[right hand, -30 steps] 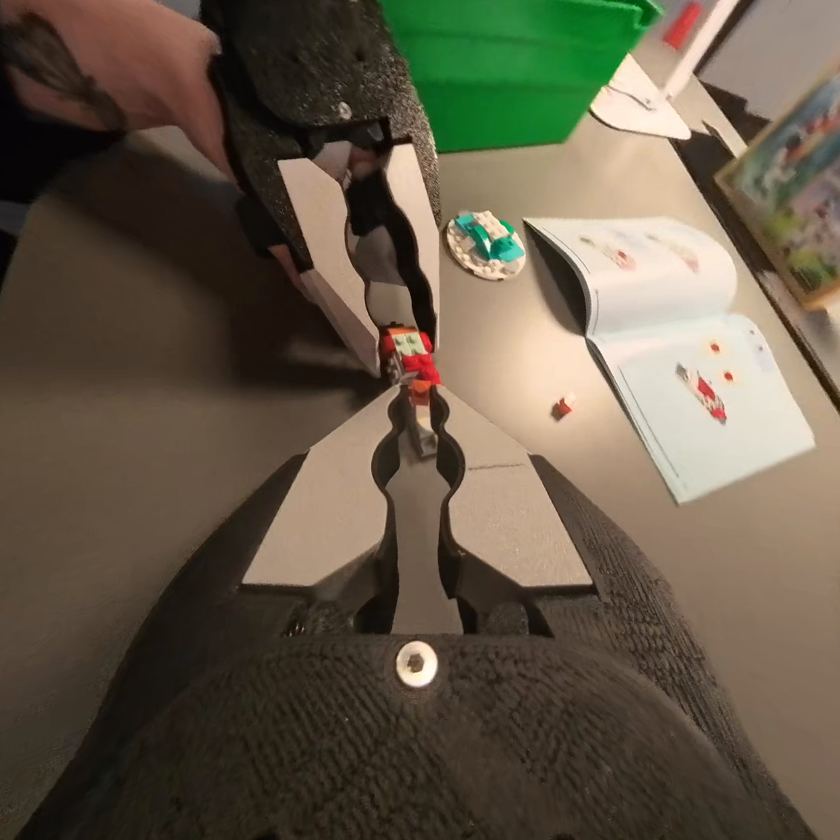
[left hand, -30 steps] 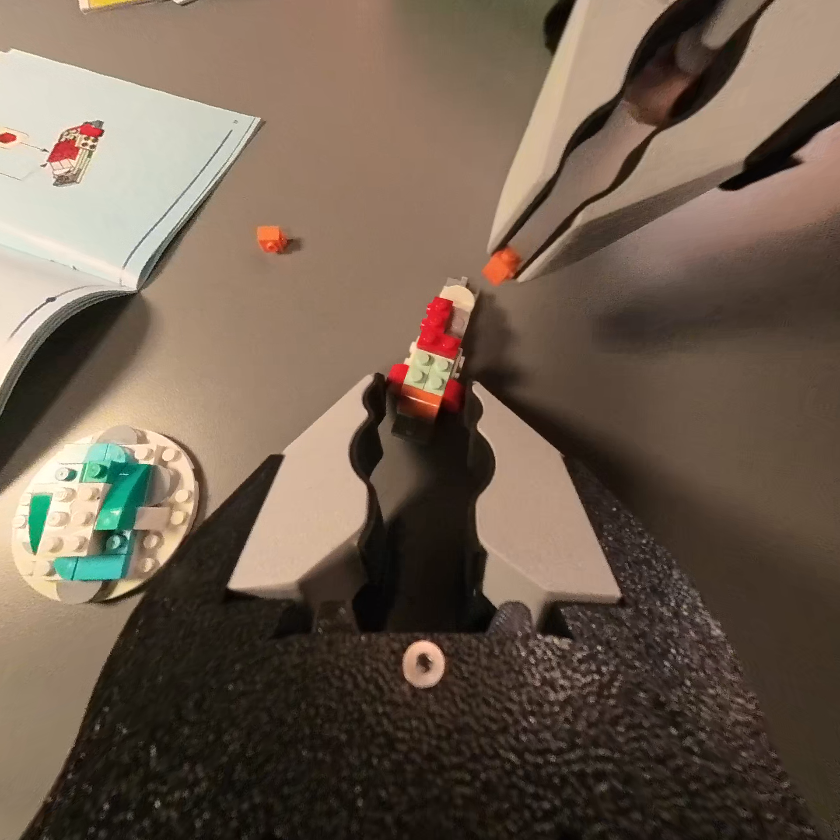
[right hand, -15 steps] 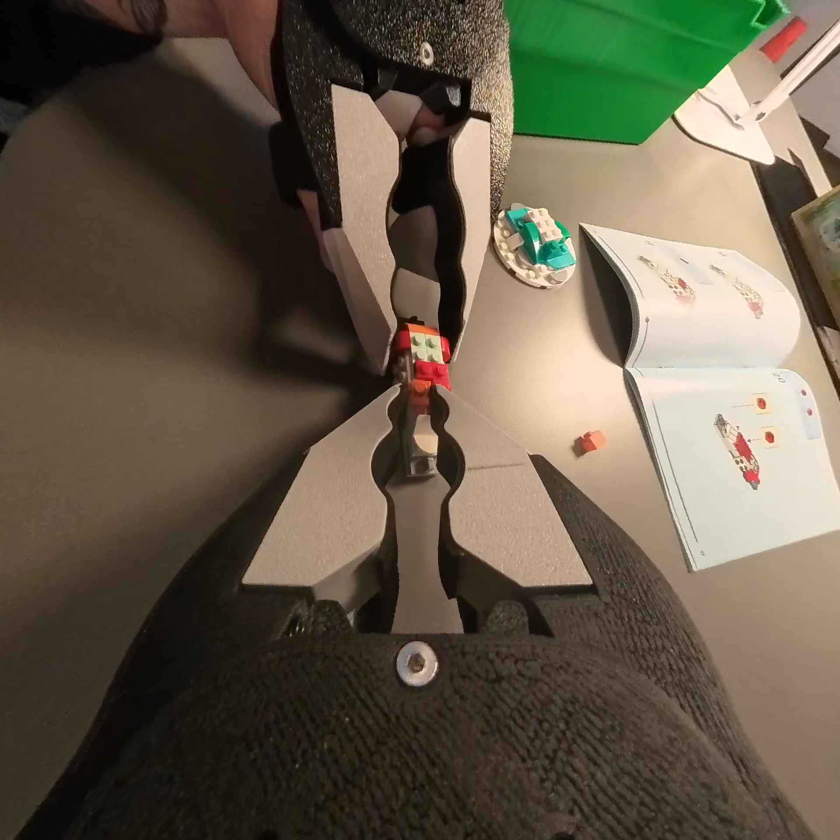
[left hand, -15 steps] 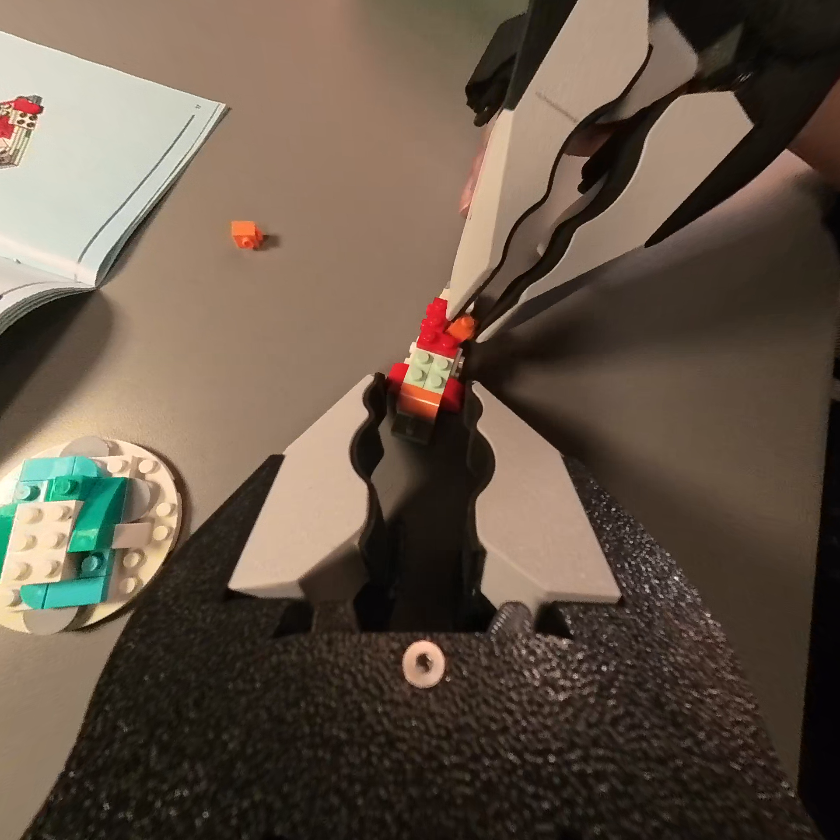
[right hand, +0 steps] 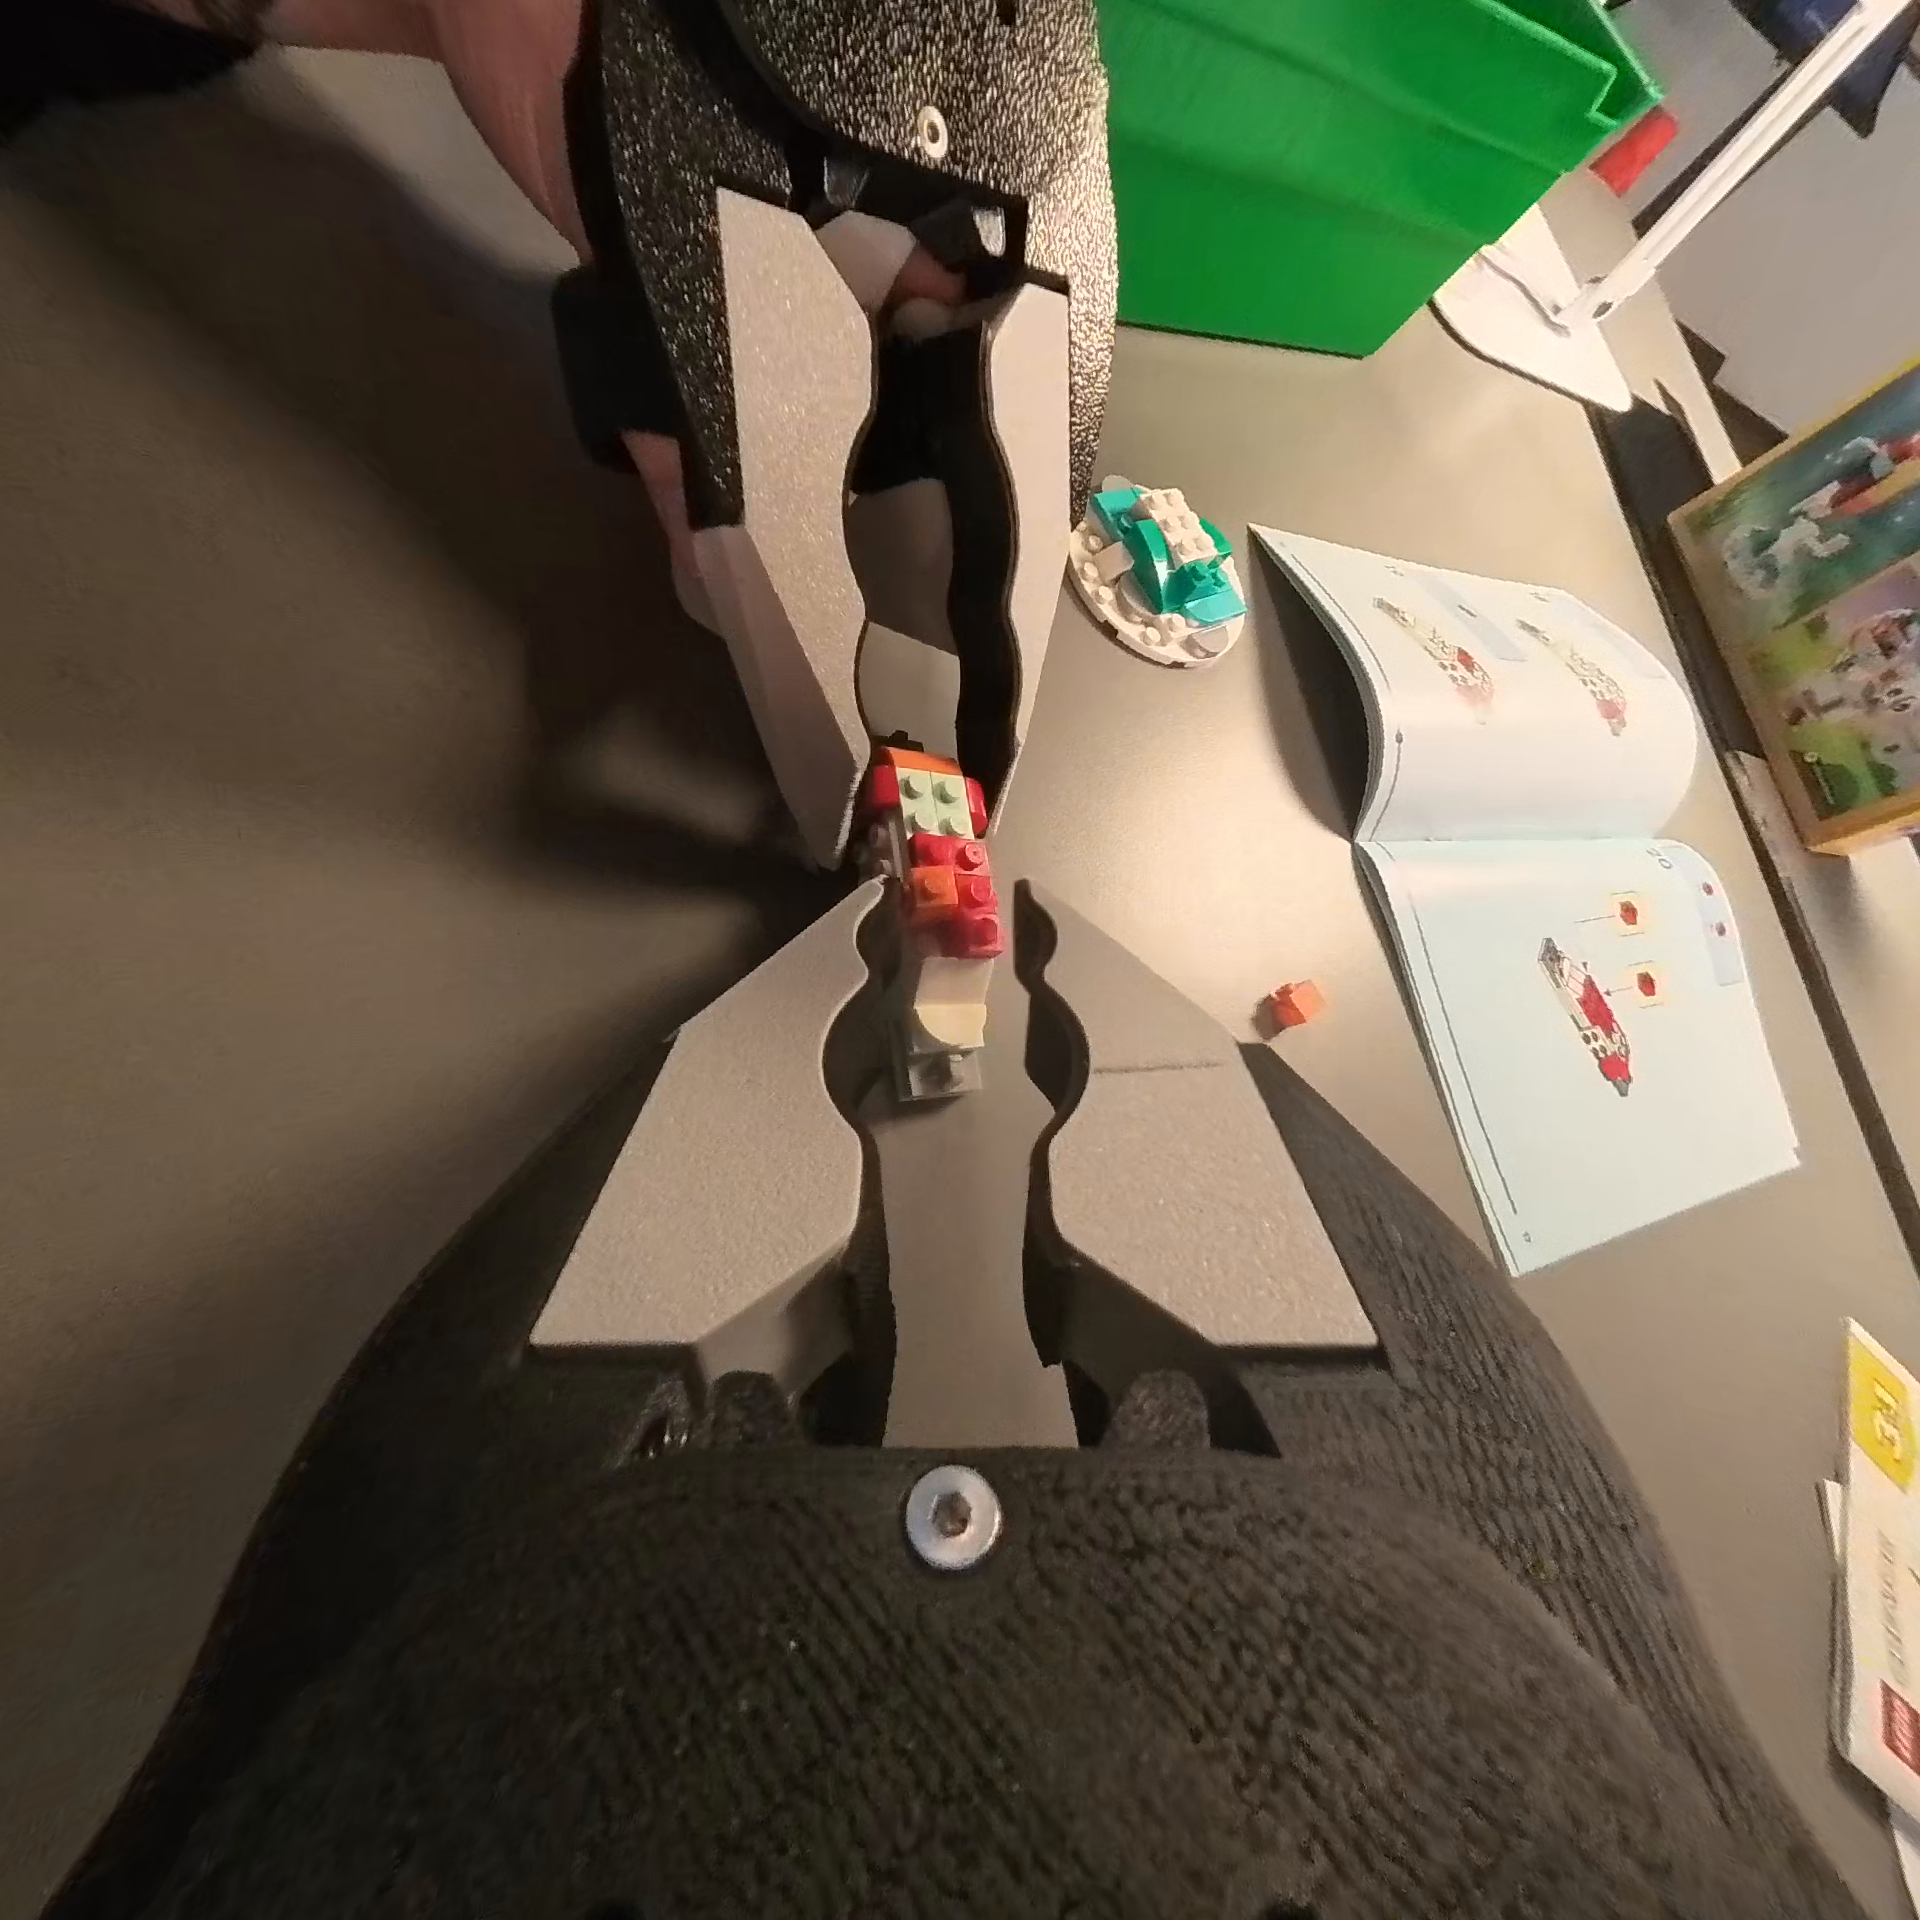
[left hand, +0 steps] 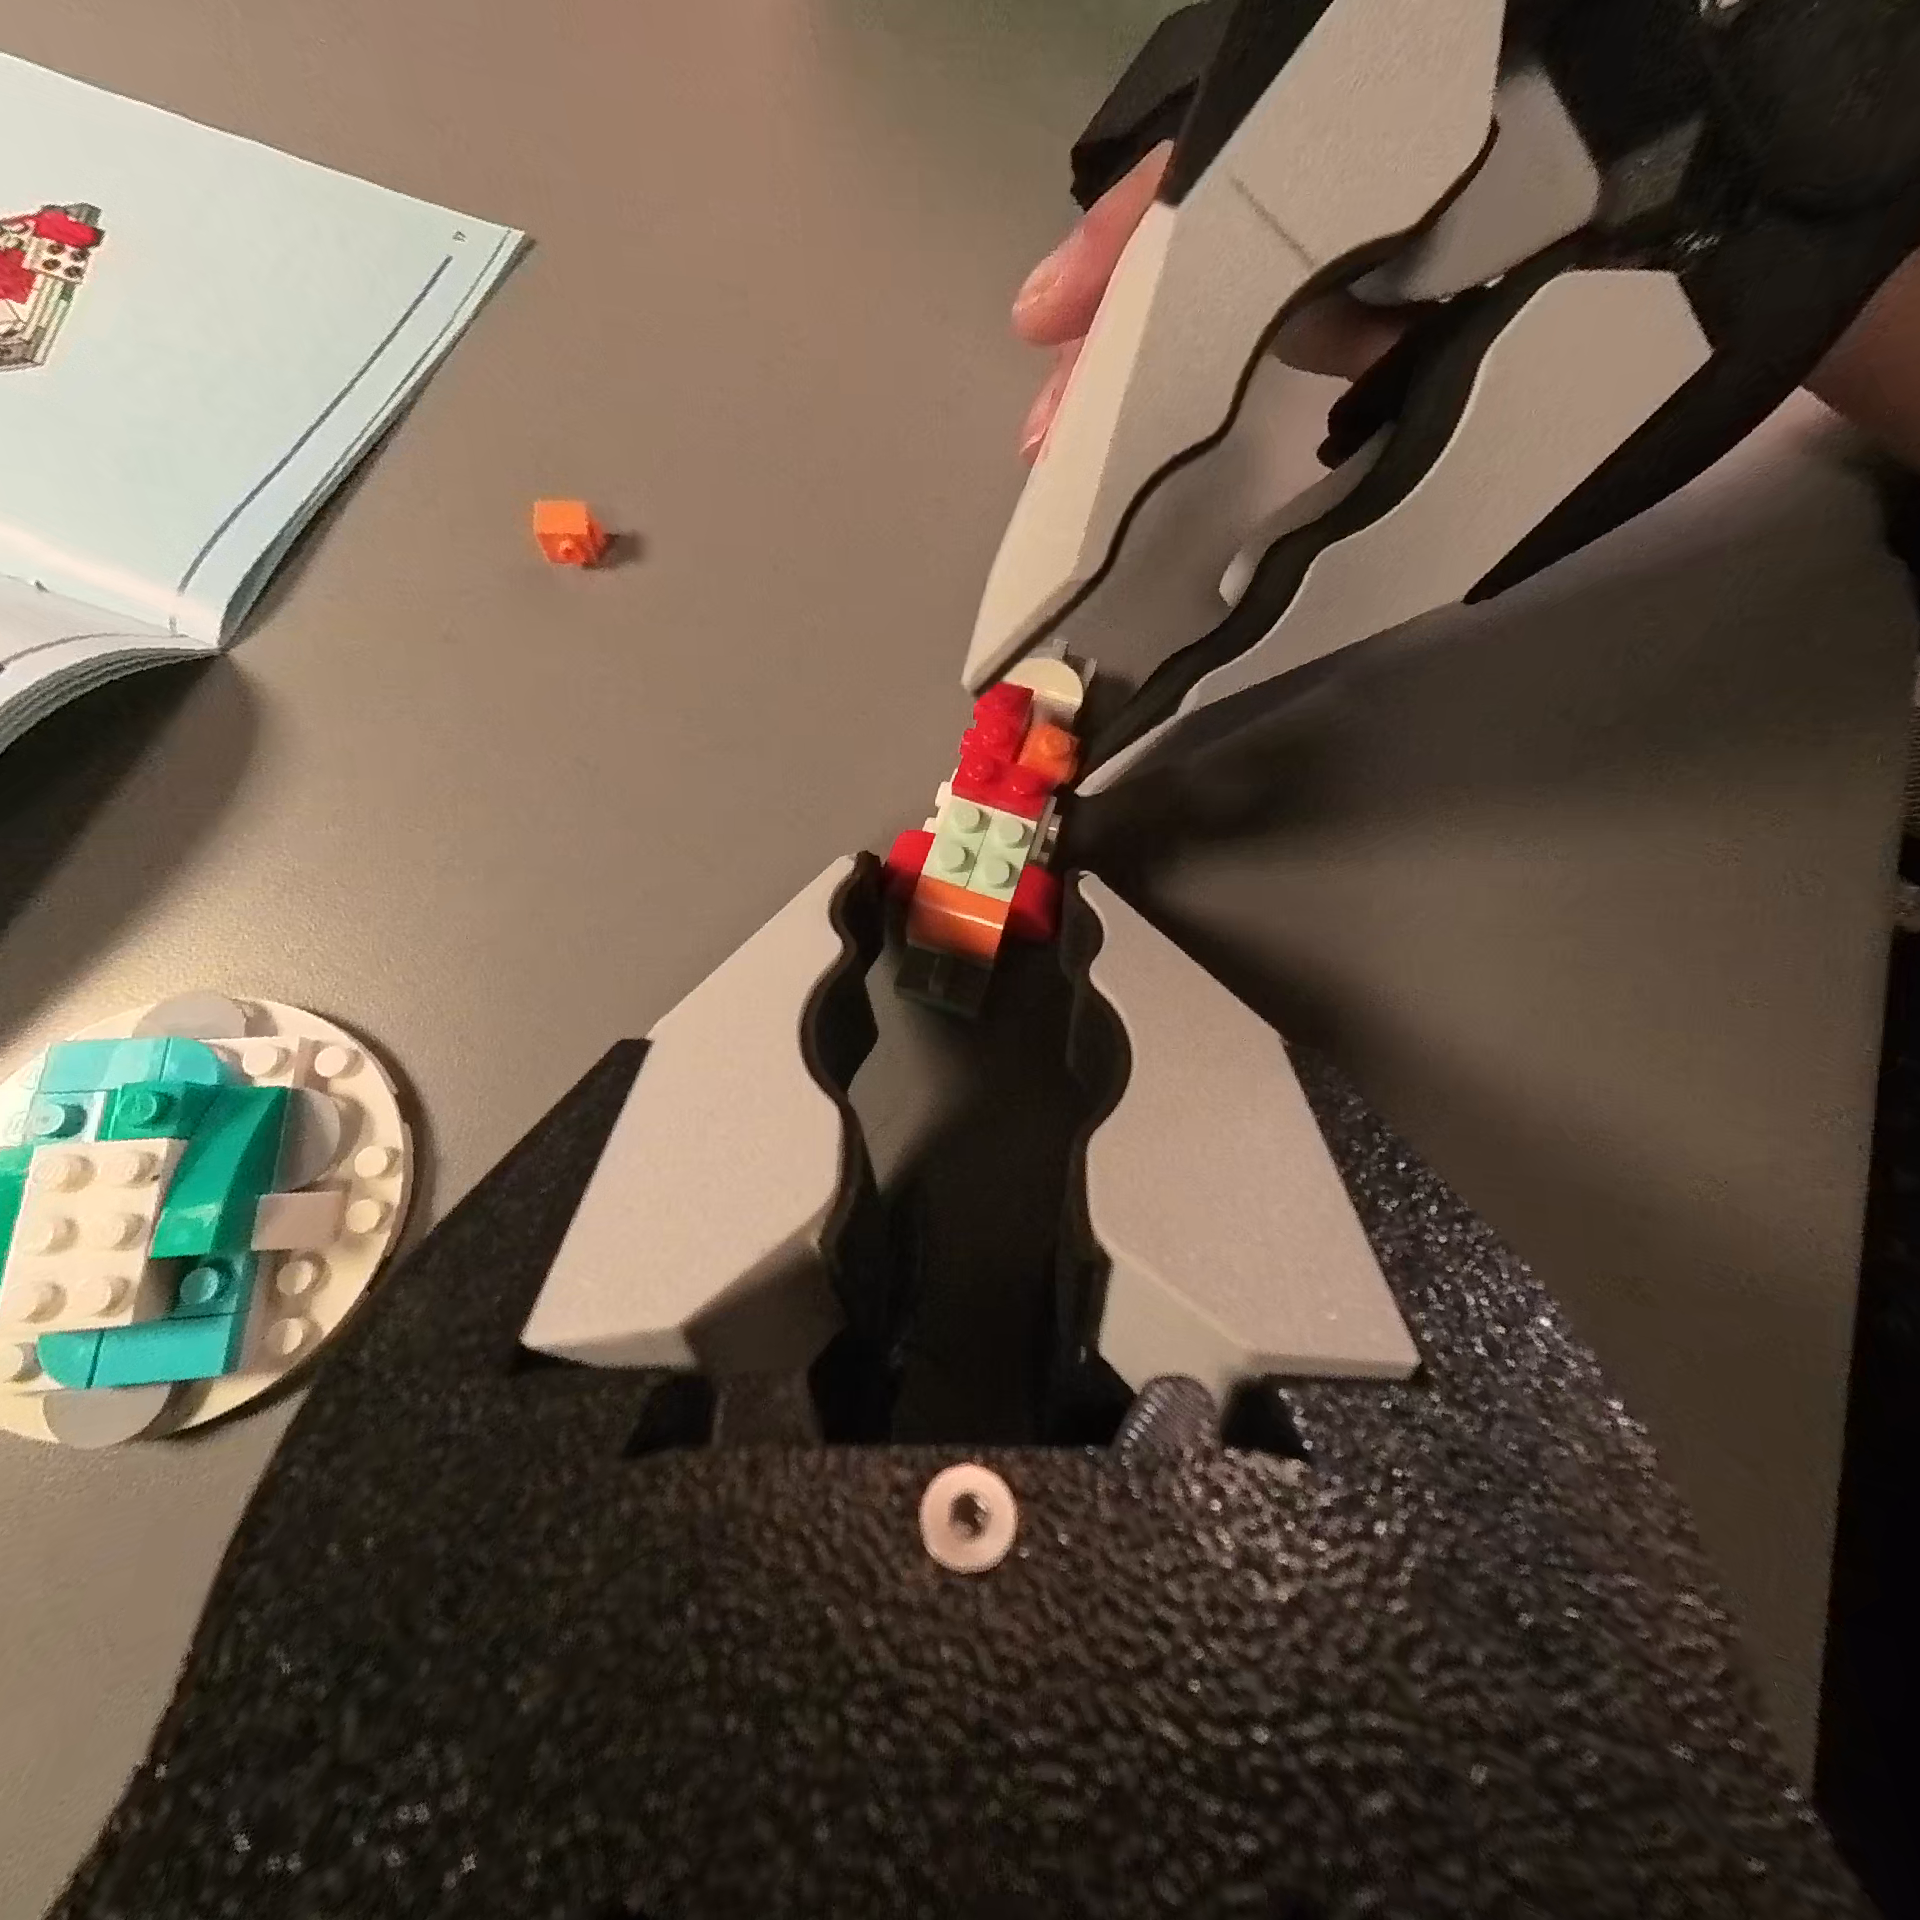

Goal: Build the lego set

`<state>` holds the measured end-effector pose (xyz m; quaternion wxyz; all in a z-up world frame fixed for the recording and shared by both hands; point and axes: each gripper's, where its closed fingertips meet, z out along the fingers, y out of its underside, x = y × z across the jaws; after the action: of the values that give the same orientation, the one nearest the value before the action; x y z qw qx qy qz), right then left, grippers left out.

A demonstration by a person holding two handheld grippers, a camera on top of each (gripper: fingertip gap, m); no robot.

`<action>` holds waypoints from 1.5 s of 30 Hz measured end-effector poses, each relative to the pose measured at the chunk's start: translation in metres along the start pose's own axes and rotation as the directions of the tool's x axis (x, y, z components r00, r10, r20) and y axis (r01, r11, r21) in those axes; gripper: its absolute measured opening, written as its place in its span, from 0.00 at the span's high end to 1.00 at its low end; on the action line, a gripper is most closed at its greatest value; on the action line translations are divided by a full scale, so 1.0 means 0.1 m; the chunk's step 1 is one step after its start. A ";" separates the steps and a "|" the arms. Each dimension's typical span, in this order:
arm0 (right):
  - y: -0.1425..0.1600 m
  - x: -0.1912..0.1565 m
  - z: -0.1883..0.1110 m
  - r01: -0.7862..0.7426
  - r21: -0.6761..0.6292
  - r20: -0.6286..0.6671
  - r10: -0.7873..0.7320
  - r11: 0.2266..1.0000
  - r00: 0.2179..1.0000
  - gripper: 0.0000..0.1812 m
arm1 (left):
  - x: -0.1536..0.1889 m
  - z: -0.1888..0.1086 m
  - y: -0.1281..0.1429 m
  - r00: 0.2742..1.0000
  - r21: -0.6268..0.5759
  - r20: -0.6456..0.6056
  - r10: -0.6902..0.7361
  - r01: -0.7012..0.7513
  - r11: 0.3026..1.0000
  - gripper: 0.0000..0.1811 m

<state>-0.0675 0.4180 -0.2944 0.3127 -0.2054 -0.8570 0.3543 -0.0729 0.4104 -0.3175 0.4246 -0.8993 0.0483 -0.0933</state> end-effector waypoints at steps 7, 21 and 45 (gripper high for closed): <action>0.01 0.00 -0.01 -0.075 -0.002 0.033 0.075 0.997 0.997 0.90 | 0.01 0.01 0.00 1.000 0.002 -0.006 0.005 -0.005 1.000 0.82; -0.02 0.00 -0.07 0.119 -0.012 -0.118 -0.120 0.993 0.986 0.82 | 0.02 0.01 -0.07 0.992 0.043 -0.055 -0.115 0.118 0.992 0.82; -0.02 0.09 -0.08 0.049 0.028 -0.137 -0.044 0.998 0.990 0.85 | 0.02 0.01 -0.06 0.994 0.039 -0.053 -0.100 0.102 0.994 0.82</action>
<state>-0.0691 0.4259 -0.2848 0.3820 -0.2043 -0.8326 0.3453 -0.0702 0.4151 -0.3131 0.4366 -0.8888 0.0115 -0.1387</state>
